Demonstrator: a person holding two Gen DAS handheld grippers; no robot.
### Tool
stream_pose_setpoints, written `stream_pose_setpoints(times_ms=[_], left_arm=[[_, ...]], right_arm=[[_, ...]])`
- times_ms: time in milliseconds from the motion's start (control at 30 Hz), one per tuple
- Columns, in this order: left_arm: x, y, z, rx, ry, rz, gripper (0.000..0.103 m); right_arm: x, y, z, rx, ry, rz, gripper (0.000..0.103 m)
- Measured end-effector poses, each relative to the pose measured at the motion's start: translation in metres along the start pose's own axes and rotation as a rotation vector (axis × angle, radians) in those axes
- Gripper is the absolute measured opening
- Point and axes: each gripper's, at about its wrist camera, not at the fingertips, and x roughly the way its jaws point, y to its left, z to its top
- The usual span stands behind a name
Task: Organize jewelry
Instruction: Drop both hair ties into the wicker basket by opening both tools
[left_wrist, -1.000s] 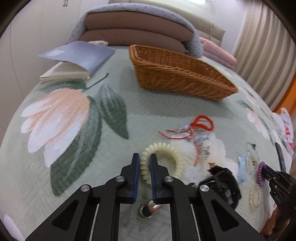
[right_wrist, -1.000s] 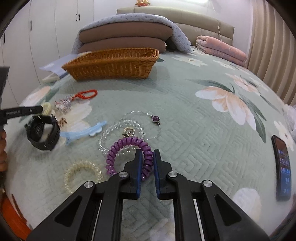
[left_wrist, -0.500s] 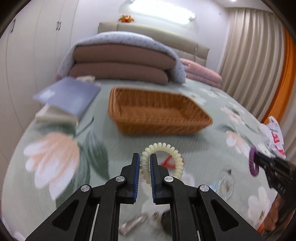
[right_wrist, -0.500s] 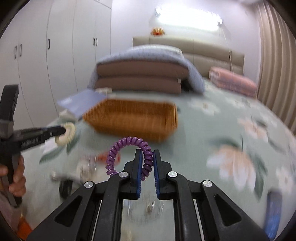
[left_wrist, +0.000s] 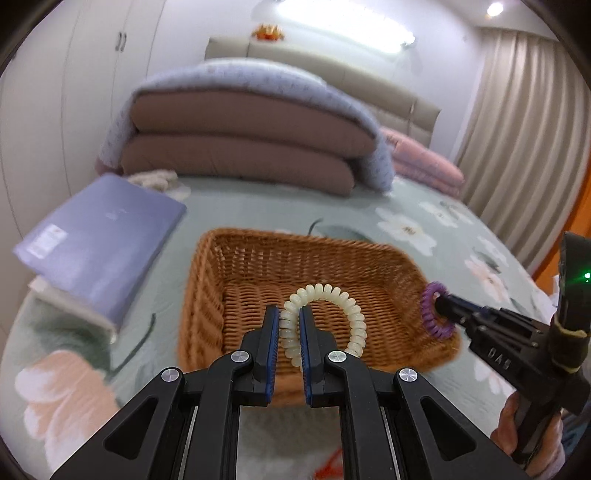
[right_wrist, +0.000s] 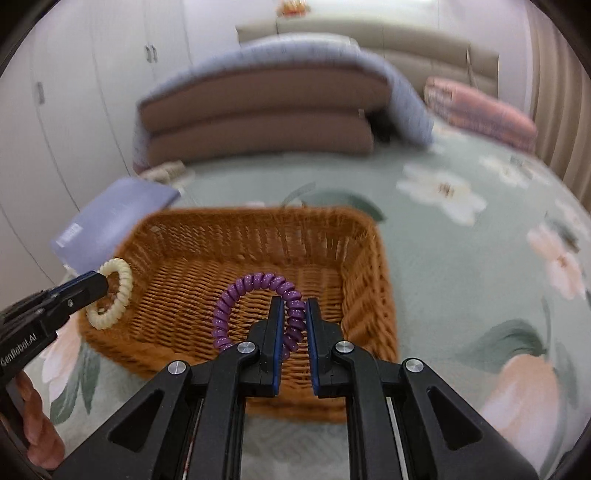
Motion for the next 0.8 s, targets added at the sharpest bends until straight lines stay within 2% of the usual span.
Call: stream_pose_setpoints(times_ms=[167,200,267,300,333,400,600,800], left_arm=[[0.034,-0.001,-0.001,-0.005,0.063,-0.017,0.011],[0.037,-0.002,-0.003,0.002,0.074,-0.014,0.012],[0.038,-0.003,-0.007,0.012,0.088,-0.025,0.018],[0.037,-0.004,-0.008,0.018,0.090,-0.030,0.028],[0.033,-0.004,-0.008,0.021,0.085,-0.030,0.043],[0.019,-0.005,-0.009,0.031,0.053,-0.033,0.051],[-0.036,-0.006,-0.019,0.057,0.021,-0.091,0.051],[-0.102,0.000,-0.052,0.082,-0.013,-0.102,0.052]], right_arm=[[0.016,-0.003,-0.001,0.021,0.069,0.044,0.017],[0.016,-0.005,-0.002,0.024,0.074,0.049,0.023],[0.008,-0.006,-0.007,0.024,0.060,0.043,0.030],[0.002,-0.006,-0.009,0.021,0.052,0.042,0.031],[-0.005,-0.007,-0.011,0.017,0.043,0.047,0.031],[-0.022,-0.006,-0.018,0.010,0.024,0.068,0.031],[-0.081,-0.001,-0.044,-0.031,-0.053,0.081,0.037],[-0.151,-0.003,-0.104,-0.046,-0.137,0.104,0.037]])
